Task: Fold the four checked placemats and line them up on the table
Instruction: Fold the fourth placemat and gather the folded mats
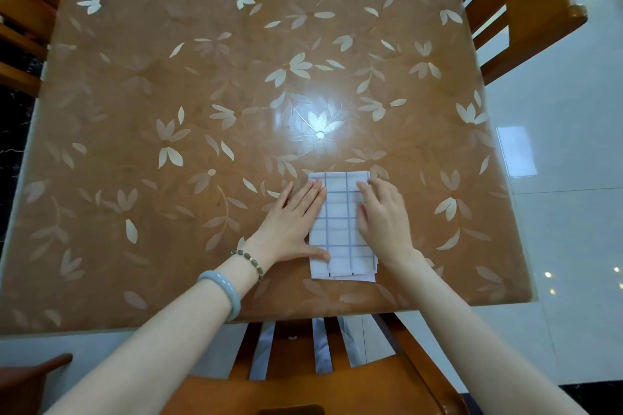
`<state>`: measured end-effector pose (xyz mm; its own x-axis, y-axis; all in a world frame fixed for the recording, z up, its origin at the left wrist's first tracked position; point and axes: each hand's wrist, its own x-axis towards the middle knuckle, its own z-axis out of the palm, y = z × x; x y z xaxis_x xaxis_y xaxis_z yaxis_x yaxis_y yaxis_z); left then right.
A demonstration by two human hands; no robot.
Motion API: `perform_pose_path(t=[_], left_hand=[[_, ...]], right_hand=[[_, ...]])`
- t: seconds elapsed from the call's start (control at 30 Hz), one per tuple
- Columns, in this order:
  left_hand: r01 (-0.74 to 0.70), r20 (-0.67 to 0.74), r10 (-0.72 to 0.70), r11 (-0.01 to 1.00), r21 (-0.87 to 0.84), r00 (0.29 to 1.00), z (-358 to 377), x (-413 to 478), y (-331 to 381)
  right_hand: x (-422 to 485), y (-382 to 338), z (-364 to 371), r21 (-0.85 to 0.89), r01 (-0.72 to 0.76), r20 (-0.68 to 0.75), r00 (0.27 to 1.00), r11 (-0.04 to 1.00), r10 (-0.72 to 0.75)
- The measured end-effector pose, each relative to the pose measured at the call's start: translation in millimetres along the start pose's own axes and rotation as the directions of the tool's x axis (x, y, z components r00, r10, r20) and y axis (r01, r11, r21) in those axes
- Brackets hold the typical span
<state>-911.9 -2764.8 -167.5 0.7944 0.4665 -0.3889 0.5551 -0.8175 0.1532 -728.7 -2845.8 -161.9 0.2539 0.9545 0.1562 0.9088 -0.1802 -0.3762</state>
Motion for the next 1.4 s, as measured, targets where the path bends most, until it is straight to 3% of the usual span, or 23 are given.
perform_pose_path(t=[0.07, 0.13, 0.23, 0.47, 0.73, 0.9, 1.1, 1.4], left_hand=[[-0.001, -0.008, 0.001, 1.0, 0.02, 1.0, -1.6, 1.8, 0.0], [0.005, -0.012, -0.004, 1.0, 0.03, 1.0, -3.1, 4.0, -1.0], [0.009, -0.019, -0.009, 1.0, 0.017, 1.0, -2.9, 6.8, -2.0], [0.026, -0.085, -0.029, 0.999, -0.037, 0.996, -5.2, 9.1, -22.0], [-0.008, -0.082, 0.023, 0.982, 0.189, 0.996, 4.3, -2.9, -15.1], [-0.062, -0.03, 0.067, 0.989, 0.132, 0.997, 30.7, -37.5, 16.4], [-0.108, -0.067, 0.112, 0.993, 0.051, 0.992, 43.7, -68.0, 28.7], [-0.064, 0.043, 0.064, 0.998, 0.015, 0.997, 30.5, -71.0, 34.5]], right_hand=[[2.3, -0.8, 13.0, -0.069, 0.181, 0.078, 0.981, 0.981, -0.175], [3.8, 2.9, 24.4, -0.108, 0.244, 0.183, 0.958, 0.964, -0.222], [4.3, 9.2, 31.0, -0.157, 0.177, 0.296, 0.947, 0.971, -0.125], [3.4, 6.7, 30.2, -0.22, 0.074, 0.354, 0.935, 0.973, 0.009], [1.8, 9.2, 32.4, -0.206, 0.054, 0.316, 0.949, 0.977, 0.014], [2.1, 8.4, 30.9, -0.206, 0.036, 0.341, 0.939, 0.978, 0.037], [3.4, 8.3, 27.3, -0.218, 0.055, 0.366, 0.93, 0.974, 0.03], [-66.8, 39.4, -2.9, -0.248, 0.208, 0.494, 0.867, 0.946, -0.061]])
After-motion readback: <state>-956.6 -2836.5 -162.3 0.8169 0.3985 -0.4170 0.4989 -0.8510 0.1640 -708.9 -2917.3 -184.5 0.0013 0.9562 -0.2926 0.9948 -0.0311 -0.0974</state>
